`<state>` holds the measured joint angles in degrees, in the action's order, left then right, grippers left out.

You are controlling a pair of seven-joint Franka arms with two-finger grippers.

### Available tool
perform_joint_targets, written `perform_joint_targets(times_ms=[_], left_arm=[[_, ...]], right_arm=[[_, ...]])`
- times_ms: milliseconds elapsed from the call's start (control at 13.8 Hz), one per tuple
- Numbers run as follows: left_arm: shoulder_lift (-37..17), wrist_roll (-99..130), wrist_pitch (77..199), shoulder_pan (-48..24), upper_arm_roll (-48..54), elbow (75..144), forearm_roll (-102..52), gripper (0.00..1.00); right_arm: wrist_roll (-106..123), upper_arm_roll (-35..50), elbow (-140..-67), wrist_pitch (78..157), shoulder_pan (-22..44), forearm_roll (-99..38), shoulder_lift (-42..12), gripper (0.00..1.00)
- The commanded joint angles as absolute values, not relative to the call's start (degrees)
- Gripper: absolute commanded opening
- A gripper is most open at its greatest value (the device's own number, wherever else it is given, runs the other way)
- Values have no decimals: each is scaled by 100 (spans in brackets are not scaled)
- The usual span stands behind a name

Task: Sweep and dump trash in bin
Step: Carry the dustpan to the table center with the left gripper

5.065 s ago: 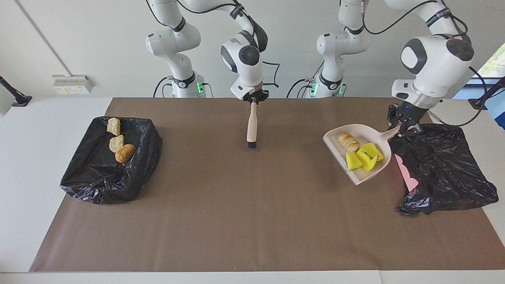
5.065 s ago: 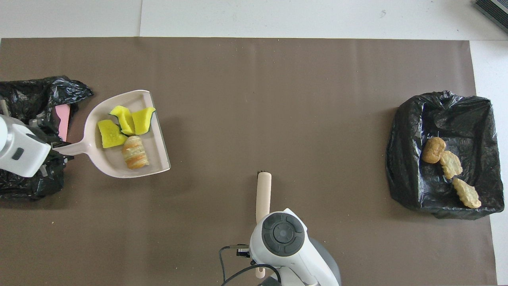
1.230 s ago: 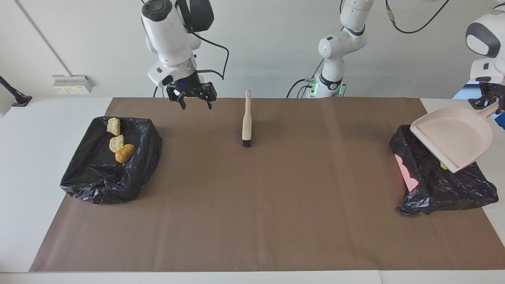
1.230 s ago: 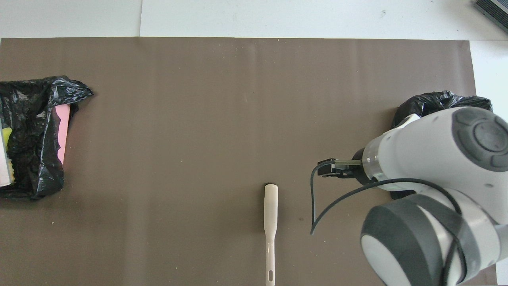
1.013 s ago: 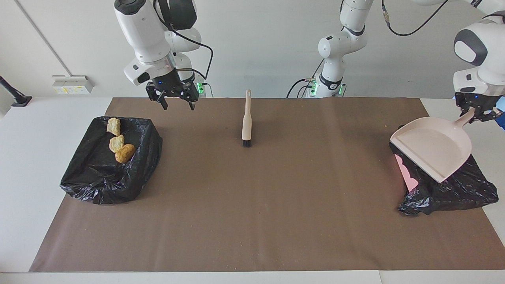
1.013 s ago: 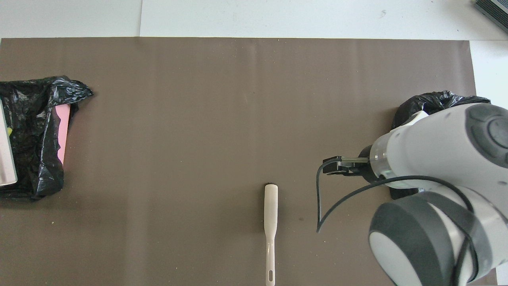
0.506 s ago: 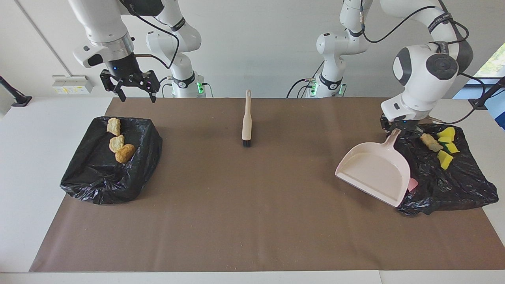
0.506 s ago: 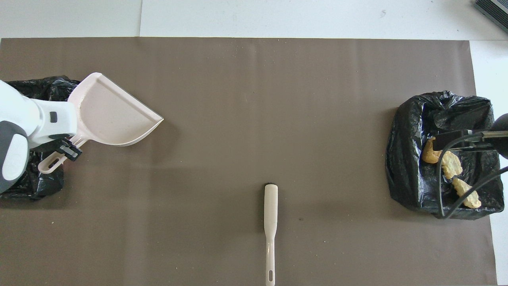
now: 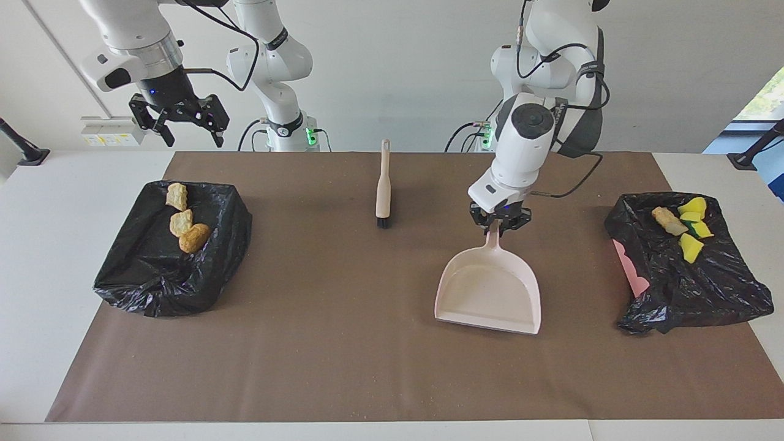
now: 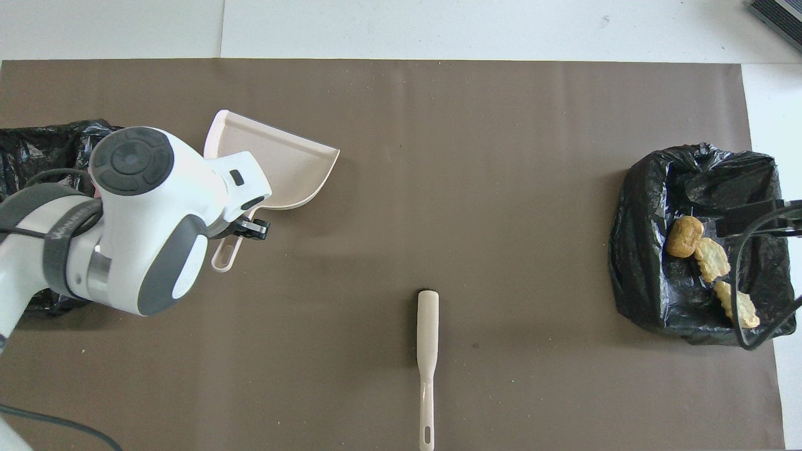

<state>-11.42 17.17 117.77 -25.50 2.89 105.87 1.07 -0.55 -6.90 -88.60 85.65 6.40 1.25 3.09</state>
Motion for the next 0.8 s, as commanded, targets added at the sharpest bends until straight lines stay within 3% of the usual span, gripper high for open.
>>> perform_joint_targets(times_ms=[0, 434, 724], left_arm=[[-1870, 2617, 11856, -3110, 158, 9609, -61, 0], [-2758, 3234, 11936, -3779, 149, 8624, -246, 0], [-2979, 3252, 12216, -4015, 185, 8534, -246, 0]], right_arm=[[88, -659, -8798, 8534, 598, 105, 334, 100], [324, -685, -8754, 8340, 571, 97, 343, 100], [308, -729, -8859, 8367, 563, 97, 422, 100]])
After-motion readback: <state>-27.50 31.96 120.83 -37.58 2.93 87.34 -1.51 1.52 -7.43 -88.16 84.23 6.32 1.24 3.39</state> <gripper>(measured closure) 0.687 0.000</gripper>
